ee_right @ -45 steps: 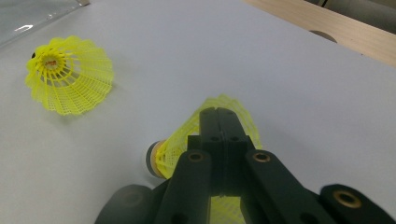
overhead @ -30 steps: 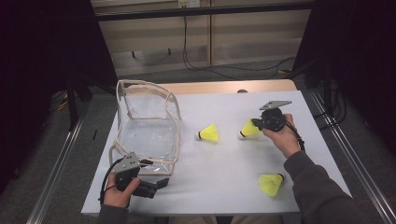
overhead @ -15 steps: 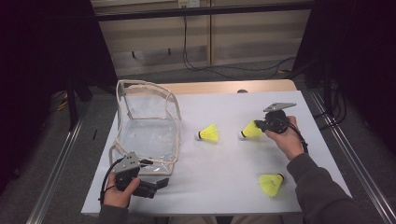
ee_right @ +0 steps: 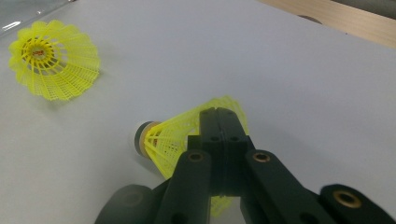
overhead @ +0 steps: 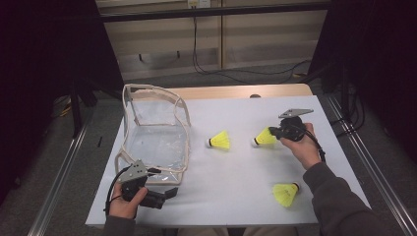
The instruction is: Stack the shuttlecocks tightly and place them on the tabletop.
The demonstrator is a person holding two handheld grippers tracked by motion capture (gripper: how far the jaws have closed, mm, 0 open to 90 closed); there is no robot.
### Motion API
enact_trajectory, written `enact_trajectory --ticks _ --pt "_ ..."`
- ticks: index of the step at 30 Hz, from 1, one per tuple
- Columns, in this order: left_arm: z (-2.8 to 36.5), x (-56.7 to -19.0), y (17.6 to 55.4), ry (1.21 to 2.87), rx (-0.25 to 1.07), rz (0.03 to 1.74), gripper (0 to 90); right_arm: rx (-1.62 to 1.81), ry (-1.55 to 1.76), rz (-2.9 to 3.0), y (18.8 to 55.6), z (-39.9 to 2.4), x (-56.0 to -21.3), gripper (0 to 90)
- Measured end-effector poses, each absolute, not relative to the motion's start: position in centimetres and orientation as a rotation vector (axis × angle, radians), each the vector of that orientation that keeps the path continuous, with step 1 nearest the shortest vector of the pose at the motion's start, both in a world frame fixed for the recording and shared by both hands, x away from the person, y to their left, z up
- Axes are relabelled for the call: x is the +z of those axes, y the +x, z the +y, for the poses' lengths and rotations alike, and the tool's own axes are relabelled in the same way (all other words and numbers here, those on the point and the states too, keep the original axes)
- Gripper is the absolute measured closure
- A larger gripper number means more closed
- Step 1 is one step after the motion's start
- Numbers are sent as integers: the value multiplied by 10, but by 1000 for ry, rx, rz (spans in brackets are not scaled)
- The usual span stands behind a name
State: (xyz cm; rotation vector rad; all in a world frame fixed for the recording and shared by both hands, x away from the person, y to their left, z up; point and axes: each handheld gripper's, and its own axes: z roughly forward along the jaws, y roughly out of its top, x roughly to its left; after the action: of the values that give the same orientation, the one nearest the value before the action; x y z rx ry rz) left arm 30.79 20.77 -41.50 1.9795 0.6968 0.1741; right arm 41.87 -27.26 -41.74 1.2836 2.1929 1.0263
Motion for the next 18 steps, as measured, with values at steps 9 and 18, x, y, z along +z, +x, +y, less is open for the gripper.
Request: enact_trajectory --ticks 9,18 --pt "208 -415 308 1981 174 697 36 1022 1286 2190 417 -274 -418 900" --pt "208 -415 308 1981 175 698 36 1020 1293 2191 415 -277 -421 900"
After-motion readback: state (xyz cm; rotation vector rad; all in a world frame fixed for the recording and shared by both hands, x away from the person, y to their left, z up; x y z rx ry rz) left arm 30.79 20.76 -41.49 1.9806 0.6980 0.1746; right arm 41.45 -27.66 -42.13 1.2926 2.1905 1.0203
